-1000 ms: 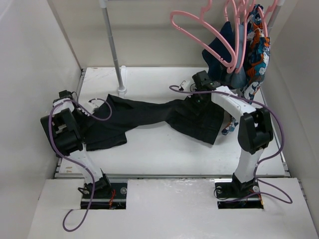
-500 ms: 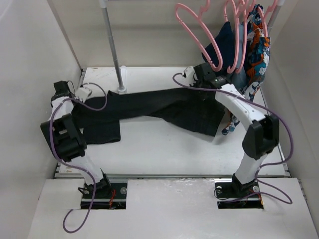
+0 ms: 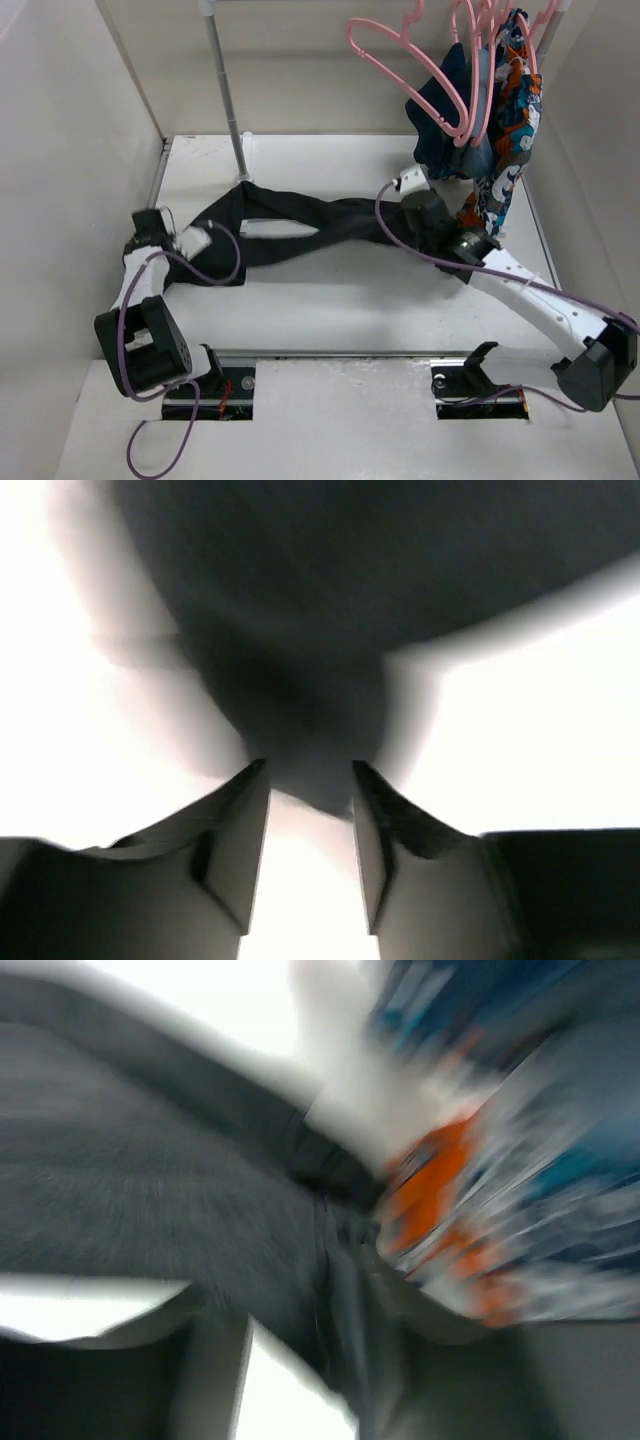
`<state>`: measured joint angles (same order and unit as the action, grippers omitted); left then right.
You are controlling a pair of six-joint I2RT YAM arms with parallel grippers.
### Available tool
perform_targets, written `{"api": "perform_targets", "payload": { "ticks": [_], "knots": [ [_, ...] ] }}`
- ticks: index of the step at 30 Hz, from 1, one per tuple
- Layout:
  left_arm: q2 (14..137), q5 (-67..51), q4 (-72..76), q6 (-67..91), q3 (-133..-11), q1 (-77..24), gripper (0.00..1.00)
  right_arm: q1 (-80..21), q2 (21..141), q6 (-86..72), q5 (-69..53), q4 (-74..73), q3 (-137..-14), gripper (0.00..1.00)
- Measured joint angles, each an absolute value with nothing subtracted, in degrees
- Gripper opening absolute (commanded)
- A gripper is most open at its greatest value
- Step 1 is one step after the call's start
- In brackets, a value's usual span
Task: Place the trousers on the hanger
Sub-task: Flatten out the trousers at the center of the board.
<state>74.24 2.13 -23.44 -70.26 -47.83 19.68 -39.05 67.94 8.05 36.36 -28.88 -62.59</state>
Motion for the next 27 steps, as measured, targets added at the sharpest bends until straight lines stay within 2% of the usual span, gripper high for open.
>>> {"api": "perform_targets", "payload": {
  "ticks": [2, 6, 10, 12, 13, 15, 16, 21, 27],
  "knots": [
    [75.1, 7.1, -28.5, -72.1, -41.1, 19.7, 0.44, -40.1, 68.2, 0.0, 34.3, -31.1, -57.1, 0.72],
    [74.5, 16.6, -38.0, -72.6, -33.8, 19.7, 0.5, -43.3, 61.3, -14.2, 30.7, -37.2, -47.4, 0.75],
    [73.0, 18.9, -47.6, -71.1, -38.5, 19.7, 0.51, -43.5, 52.5, -21.6, 31.3, -39.6, -47.2, 0.84],
    [72.7, 18.2, -50.1, -70.1, -45.0, 19.7, 0.6, -43.5, 50.9, -23.7, 31.8, -40.4, -49.0, 0.9],
    [72.7, 17.3, -50.3, -69.5, -48.9, 19.7, 0.65, -43.4, 50.9, -24.8, 31.7, -40.6, -50.0, 0.96],
    [72.6, 14.7, -47.5, -67.8, -55.6, 19.7, 0.7, -41.6, 51.7, -27.6, 29.9, -40.7, -51.7, 0.97],
    [72.5, 13.2, -45.8, -66.5, -57.9, 19.7, 0.7, -40.1, 52.4, -29.3, 28.4, -40.6, -52.2, 1.0],
    [77.1, 5.4, -37.6, -55.6, -64.7, 19.5, 0.71, -30.5, 53.1, -41.5, 19.6, -41.1, -50.2, 1.0],
    [89.2, -0.3, -31.5, -45.0, -66.6, 19.2, 0.73, -25.9, 43.1, -59.3, 13.8, -40.5, -40.6, 1.0]
  ]
}}
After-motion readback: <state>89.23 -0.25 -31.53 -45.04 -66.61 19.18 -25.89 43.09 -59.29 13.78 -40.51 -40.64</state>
